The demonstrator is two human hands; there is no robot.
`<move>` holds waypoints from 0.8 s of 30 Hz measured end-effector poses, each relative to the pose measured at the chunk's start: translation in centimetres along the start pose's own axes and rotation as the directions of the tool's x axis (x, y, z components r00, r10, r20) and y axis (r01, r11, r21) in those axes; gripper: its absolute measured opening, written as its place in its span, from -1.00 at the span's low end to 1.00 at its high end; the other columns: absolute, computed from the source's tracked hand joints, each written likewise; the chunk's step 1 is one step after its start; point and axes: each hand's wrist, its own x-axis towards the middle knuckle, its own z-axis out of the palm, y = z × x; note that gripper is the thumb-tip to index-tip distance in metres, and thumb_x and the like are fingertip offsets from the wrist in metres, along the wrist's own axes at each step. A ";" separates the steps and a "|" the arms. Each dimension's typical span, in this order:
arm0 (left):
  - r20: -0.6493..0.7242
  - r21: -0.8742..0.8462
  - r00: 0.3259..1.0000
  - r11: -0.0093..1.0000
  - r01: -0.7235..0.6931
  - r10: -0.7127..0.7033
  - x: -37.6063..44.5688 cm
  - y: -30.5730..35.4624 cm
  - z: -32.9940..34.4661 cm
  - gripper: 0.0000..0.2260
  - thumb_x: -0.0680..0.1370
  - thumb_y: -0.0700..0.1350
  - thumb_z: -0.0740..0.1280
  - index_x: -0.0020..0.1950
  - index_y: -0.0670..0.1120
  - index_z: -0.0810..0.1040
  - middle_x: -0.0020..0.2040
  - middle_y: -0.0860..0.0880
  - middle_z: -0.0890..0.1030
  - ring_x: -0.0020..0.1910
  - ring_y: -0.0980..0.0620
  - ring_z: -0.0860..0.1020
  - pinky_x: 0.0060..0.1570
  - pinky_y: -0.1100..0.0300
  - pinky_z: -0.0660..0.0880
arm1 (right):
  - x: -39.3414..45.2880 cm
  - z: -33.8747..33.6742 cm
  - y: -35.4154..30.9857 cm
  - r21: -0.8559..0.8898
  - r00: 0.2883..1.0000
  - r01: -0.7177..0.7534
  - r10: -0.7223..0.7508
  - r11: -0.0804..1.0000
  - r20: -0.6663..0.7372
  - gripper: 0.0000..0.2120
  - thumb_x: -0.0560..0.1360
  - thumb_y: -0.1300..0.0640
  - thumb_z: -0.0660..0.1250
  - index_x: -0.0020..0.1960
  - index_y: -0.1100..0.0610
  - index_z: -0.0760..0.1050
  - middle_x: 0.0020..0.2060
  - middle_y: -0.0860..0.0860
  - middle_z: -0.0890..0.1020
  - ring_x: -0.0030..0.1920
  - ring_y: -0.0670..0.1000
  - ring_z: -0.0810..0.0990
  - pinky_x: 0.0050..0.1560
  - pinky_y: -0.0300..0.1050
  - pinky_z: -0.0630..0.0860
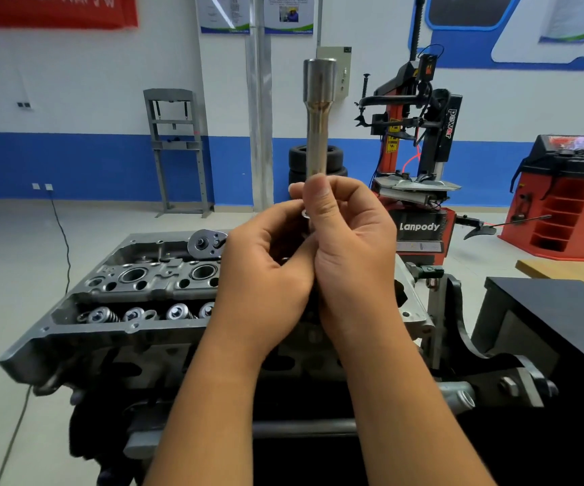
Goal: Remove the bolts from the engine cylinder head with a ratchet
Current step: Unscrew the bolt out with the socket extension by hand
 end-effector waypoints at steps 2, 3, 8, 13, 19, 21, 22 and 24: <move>0.066 -0.063 0.998 0.998 0.027 -0.022 -0.1 0.2 -0.2 -0.78 0.69 -0.22 0.30 0.29 -0.10 0.66 0.10 -0.02 0.75 0.15 -0.01 0.71 0.18 0.03 0.65 | 0.1 -0.1 0.1 -0.021 1.000 0.012 -0.012 1.000 0.000 -0.73 0.53 -0.05 0.45 -0.03 0.17 0.63 -0.14 0.07 0.70 -0.11 -0.02 0.68 -0.01 -0.02 0.68; 0.060 -0.075 0.998 0.996 0.039 -0.034 0.0 0.3 -0.2 -0.78 0.70 -0.21 0.30 0.28 -0.09 0.66 0.10 -0.01 0.75 0.15 0.00 0.71 0.17 0.04 0.65 | 0.1 0.0 0.1 -0.026 1.000 0.010 -0.010 1.000 -0.004 -0.75 0.56 -0.04 0.42 -0.04 0.16 0.64 -0.14 0.06 0.70 -0.10 -0.01 0.68 0.04 0.06 0.68; -0.119 -0.046 0.992 0.998 0.034 -0.040 0.2 0.0 0.2 -0.86 0.55 -0.25 0.49 0.05 -0.06 0.66 -0.07 0.01 0.76 -0.06 0.07 0.74 -0.06 0.21 0.66 | 0.1 0.1 0.0 0.014 0.999 -0.039 0.039 0.999 0.003 -0.82 0.49 -0.05 0.47 -0.09 0.06 0.66 -0.15 0.05 0.73 -0.11 0.02 0.71 0.02 0.12 0.70; 0.006 -0.073 0.999 0.996 0.048 -0.048 0.2 0.0 -0.3 -0.82 0.63 -0.28 0.39 0.22 -0.14 0.65 0.06 -0.05 0.75 0.11 0.00 0.72 0.15 0.03 0.66 | 0.1 -0.1 0.2 -0.007 1.000 0.002 -0.002 1.000 0.005 -0.77 0.47 0.03 0.51 -0.03 0.18 0.61 -0.17 0.07 0.72 -0.15 0.05 0.71 -0.06 0.06 0.70; -0.023 -0.159 0.996 0.984 0.084 -0.089 0.2 0.1 -0.2 -0.82 0.63 -0.25 0.38 0.21 -0.11 0.66 0.04 -0.04 0.76 0.09 0.00 0.73 0.11 0.10 0.66 | 0.0 0.1 0.4 -0.029 1.000 -0.007 0.008 1.000 0.018 -0.75 0.55 -0.04 0.40 -0.07 0.15 0.67 -0.16 0.08 0.70 -0.10 0.05 0.69 0.02 0.14 0.69; -0.089 -0.113 0.992 0.991 0.077 -0.087 0.2 0.0 -0.1 -0.84 0.57 -0.25 0.46 0.13 -0.09 0.66 -0.03 -0.02 0.77 0.00 0.03 0.74 0.02 0.12 0.68 | 0.0 0.1 0.3 -0.007 1.000 -0.017 0.018 1.000 0.019 -0.83 0.54 -0.01 0.44 -0.07 0.10 0.66 -0.15 0.08 0.73 -0.11 0.04 0.71 -0.01 0.08 0.71; -0.108 -0.096 0.990 0.993 0.075 -0.085 0.2 -0.1 0.0 -0.84 0.54 -0.25 0.49 0.11 -0.10 0.66 -0.05 -0.04 0.77 -0.02 0.02 0.74 -0.01 0.10 0.69 | 0.0 0.1 0.3 0.004 1.000 -0.021 0.021 1.000 0.014 -0.85 0.51 0.02 0.48 -0.05 0.11 0.65 -0.13 0.11 0.73 -0.11 0.07 0.72 -0.01 0.12 0.71; -0.113 -0.070 0.991 0.995 0.069 -0.076 0.2 -0.3 -0.1 -0.83 0.54 -0.28 0.50 0.11 -0.13 0.66 -0.04 -0.05 0.76 -0.02 0.00 0.74 0.01 0.05 0.70 | 0.0 0.0 0.3 0.004 1.000 -0.019 0.019 1.000 0.008 -0.78 0.48 0.09 0.53 0.01 0.20 0.61 -0.11 0.20 0.72 -0.11 0.16 0.72 0.02 0.26 0.70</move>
